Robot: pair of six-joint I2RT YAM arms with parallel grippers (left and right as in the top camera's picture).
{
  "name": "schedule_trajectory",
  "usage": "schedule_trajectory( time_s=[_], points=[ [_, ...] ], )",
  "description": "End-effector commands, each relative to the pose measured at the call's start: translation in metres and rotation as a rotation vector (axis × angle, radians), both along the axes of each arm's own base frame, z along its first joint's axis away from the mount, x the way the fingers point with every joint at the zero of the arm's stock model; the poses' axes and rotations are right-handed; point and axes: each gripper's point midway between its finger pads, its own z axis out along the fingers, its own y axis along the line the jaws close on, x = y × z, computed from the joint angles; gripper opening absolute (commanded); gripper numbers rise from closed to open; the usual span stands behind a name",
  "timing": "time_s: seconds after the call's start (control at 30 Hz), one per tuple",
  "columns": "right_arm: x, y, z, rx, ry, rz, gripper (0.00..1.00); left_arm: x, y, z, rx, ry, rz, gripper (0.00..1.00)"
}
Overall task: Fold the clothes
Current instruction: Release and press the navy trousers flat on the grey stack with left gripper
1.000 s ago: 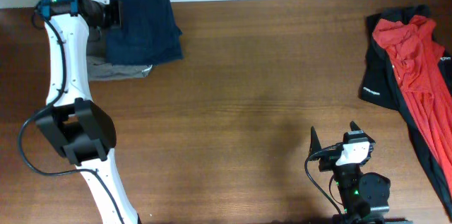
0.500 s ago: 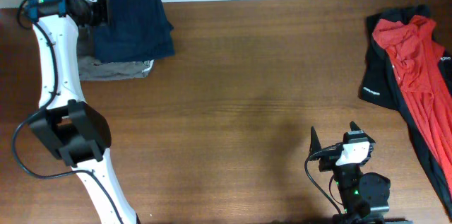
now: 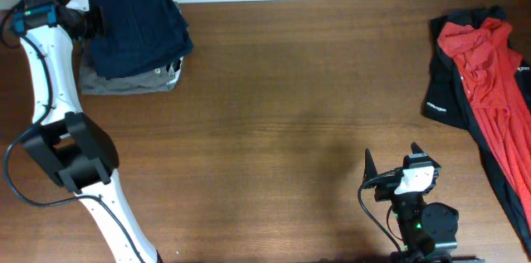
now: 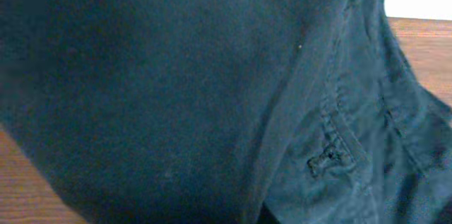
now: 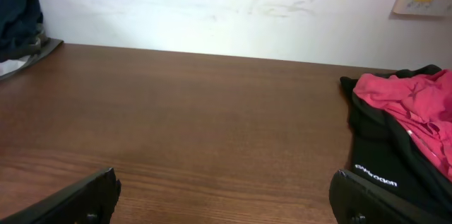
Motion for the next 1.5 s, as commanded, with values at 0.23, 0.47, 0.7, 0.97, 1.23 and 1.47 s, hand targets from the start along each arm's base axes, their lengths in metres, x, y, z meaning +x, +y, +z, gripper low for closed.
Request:
schedule_trajectory(
  time_s=[0.23,0.47,0.7,0.97,1.23,1.47],
  points=[
    [0.000,-0.004,-0.002,0.000,-0.004,-0.021,0.99,0.034,0.030,-0.009,0.070,-0.125,0.016,0.15],
    [0.000,-0.004,-0.002,0.000,-0.004,-0.021,0.99,0.034,0.034,-0.011,0.081,-0.119,0.028,0.99],
    [0.000,-0.004,-0.002,0.000,-0.004,-0.021,0.99,0.023,0.032,0.005,0.068,-0.099,0.059,0.99],
    [0.000,-0.004,-0.002,0.000,-0.003,-0.021,0.99,-0.004,0.015,0.004,-0.003,0.011,0.071,0.03],
    [0.000,-0.004,-0.002,0.000,-0.004,-0.021,0.99,-0.024,0.022,-0.083,-0.004,0.223,0.108,0.01],
    [0.000,-0.004,-0.002,0.000,-0.003,-0.021,0.99,-0.051,0.011,-0.106,-0.062,0.362,0.126,0.01]
  ],
)
